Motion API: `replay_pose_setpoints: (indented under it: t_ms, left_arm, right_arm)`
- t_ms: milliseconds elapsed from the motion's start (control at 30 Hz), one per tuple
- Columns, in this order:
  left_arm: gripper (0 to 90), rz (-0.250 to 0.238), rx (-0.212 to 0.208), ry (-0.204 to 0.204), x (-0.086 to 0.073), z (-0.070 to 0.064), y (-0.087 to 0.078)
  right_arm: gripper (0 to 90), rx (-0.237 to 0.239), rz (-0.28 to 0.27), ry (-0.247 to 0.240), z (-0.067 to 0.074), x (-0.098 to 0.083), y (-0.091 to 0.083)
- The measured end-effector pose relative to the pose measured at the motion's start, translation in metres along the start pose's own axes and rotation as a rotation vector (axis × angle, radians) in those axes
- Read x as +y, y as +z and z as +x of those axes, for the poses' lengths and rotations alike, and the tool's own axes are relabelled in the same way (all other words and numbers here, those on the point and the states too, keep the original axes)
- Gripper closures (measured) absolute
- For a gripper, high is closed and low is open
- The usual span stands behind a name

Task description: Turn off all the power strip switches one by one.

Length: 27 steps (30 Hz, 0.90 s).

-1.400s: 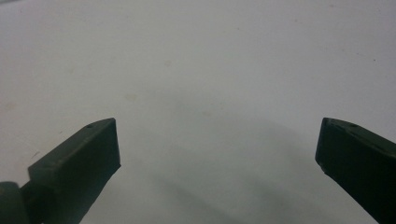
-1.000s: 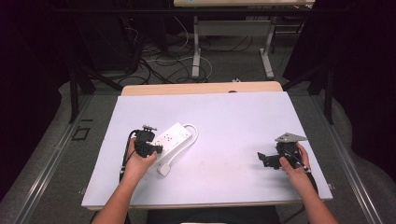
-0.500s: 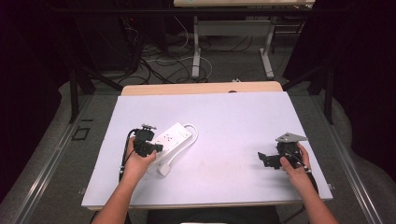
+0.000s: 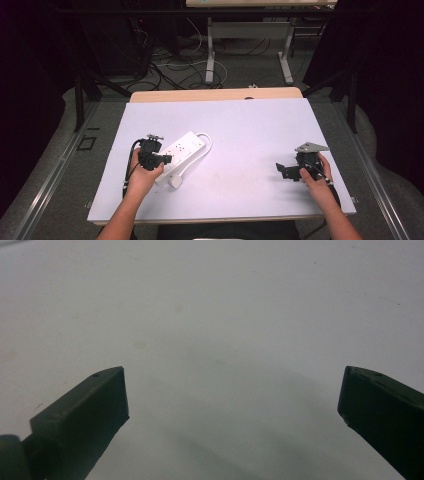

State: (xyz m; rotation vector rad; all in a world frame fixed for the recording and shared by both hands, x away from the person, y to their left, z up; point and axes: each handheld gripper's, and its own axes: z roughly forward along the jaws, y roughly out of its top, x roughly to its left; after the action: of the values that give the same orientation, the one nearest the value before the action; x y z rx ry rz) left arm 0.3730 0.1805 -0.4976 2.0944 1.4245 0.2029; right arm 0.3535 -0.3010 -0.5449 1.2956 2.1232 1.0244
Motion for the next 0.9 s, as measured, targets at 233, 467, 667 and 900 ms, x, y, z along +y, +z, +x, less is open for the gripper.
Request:
replay_pose_setpoints:
  t_ms: [233,467,667,900]
  left_arm:
    - [90.0,0.010,-0.005,0.003,-0.005,0.000,-0.003]
    - [90.0,0.016,-0.007,-0.002,-0.011,0.000,-0.004]
    - [90.0,0.016,-0.002,-0.009,-0.017,0.003,-0.005]
    - [90.0,0.016,0.002,-0.024,-0.023,0.006,-0.004]
  right_arm:
    - [0.0,-0.003,-0.002,-0.004,0.000,0.000,0.000]
    - [0.0,-0.009,-0.001,-0.002,0.000,0.000,-0.001]
    - [0.0,-0.004,-0.002,-0.003,0.000,0.000,0.000]
    - [0.0,-0.004,-0.002,-0.003,0.000,0.000,0.000]
